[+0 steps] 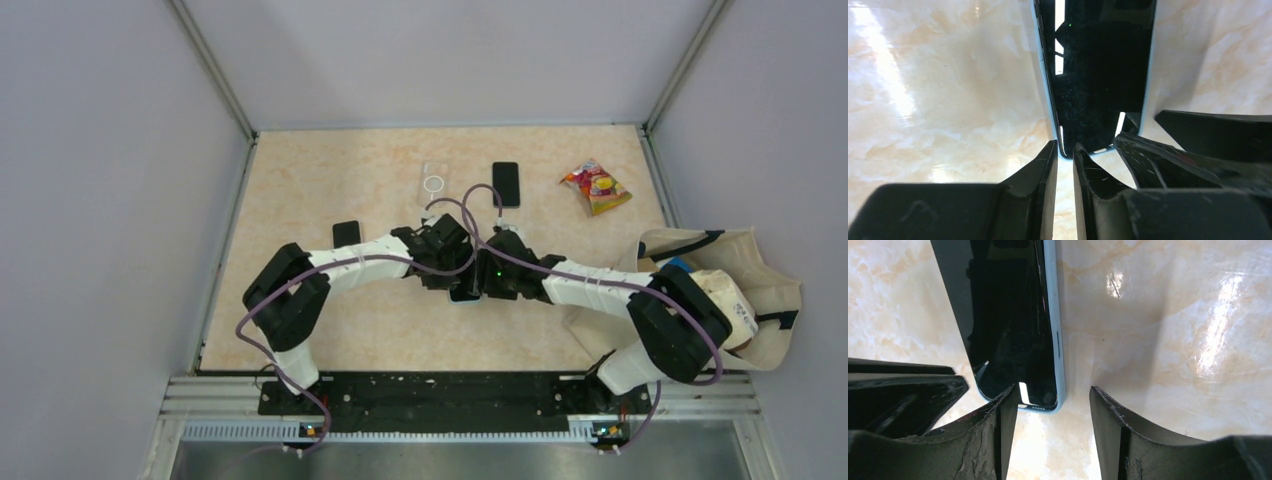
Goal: Put the phone into the phone case
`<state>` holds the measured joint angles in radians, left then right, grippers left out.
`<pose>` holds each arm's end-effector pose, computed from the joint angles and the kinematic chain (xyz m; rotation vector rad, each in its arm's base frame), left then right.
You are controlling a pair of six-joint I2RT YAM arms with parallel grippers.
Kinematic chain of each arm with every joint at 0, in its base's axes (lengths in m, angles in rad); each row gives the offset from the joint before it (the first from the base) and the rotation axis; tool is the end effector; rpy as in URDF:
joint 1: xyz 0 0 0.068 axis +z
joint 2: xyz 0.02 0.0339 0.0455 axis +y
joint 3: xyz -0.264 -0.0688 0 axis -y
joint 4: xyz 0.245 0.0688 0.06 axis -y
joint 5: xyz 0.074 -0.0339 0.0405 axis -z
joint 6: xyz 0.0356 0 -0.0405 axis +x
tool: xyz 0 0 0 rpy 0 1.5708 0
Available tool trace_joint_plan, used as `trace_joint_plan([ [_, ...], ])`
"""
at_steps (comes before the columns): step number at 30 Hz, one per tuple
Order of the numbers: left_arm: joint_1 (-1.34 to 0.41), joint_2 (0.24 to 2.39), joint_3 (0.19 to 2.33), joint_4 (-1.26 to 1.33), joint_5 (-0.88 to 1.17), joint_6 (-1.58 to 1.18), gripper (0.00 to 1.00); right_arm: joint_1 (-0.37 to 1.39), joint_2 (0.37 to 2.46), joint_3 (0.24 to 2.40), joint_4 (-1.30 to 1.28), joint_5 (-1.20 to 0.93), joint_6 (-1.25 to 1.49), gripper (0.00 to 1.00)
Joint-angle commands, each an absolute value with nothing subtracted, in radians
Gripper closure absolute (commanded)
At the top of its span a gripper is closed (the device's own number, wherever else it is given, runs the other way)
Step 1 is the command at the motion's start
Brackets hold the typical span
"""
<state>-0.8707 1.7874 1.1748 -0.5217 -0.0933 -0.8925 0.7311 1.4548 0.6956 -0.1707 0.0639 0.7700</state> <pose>0.2332 -0.2716 0.1804 -0.0588 2.7663 -0.3914 0.2055 0.1812 0.1628 0.0776 2.5805 0.5240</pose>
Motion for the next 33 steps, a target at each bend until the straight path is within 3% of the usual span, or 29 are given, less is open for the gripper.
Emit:
trace_joint_plan([
  [1,-0.796,1.656,1.153,-0.502,-0.134,-0.895,0.75,0.753,1.488,0.742,-0.125,0.036,0.759,0.44],
  [9,-0.605,1.74,1.18,-0.466,-0.009,-0.834,0.75,0.849,1.541,0.772,-0.082,0.073,0.823,0.43],
  [17,-0.567,2.009,1.475,-0.582,0.068,-0.749,0.76,0.998,1.602,0.876,-0.086,0.124,0.879,0.39],
  [26,-0.644,2.121,1.575,-0.591,0.194,-0.683,0.81,0.704,1.259,0.711,-0.227,0.144,0.764,0.32],
  [33,-0.788,2.123,1.58,-0.585,0.324,-0.593,0.83,0.612,1.224,0.718,-0.289,0.13,0.632,0.29],
])
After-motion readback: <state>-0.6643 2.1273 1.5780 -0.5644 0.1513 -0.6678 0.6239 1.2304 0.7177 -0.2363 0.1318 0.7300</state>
